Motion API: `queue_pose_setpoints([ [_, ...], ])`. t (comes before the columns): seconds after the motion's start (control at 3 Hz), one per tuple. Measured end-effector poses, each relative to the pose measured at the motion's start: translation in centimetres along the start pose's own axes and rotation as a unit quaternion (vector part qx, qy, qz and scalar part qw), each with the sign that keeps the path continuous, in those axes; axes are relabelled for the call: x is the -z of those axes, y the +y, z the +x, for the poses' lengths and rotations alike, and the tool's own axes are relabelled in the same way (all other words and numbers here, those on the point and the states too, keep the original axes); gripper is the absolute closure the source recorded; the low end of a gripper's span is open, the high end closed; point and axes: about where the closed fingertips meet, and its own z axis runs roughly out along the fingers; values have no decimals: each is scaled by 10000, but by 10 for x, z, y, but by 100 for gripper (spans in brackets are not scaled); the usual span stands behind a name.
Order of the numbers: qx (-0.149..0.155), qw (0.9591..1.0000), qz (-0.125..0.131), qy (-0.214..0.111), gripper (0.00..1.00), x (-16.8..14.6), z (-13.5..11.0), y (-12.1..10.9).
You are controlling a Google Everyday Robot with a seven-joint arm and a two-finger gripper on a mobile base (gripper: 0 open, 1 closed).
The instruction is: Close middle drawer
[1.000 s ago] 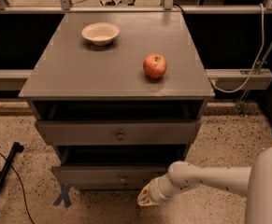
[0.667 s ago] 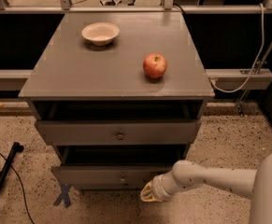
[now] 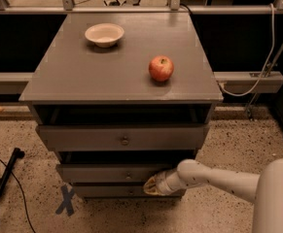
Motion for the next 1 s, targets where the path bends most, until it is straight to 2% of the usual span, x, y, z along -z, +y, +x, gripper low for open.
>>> queue_pose_setpoints([
  [0.33, 104, 9999, 66, 7, 100, -18, 2, -25],
  [1.0, 124, 9999, 74, 10, 100, -25, -2, -26],
])
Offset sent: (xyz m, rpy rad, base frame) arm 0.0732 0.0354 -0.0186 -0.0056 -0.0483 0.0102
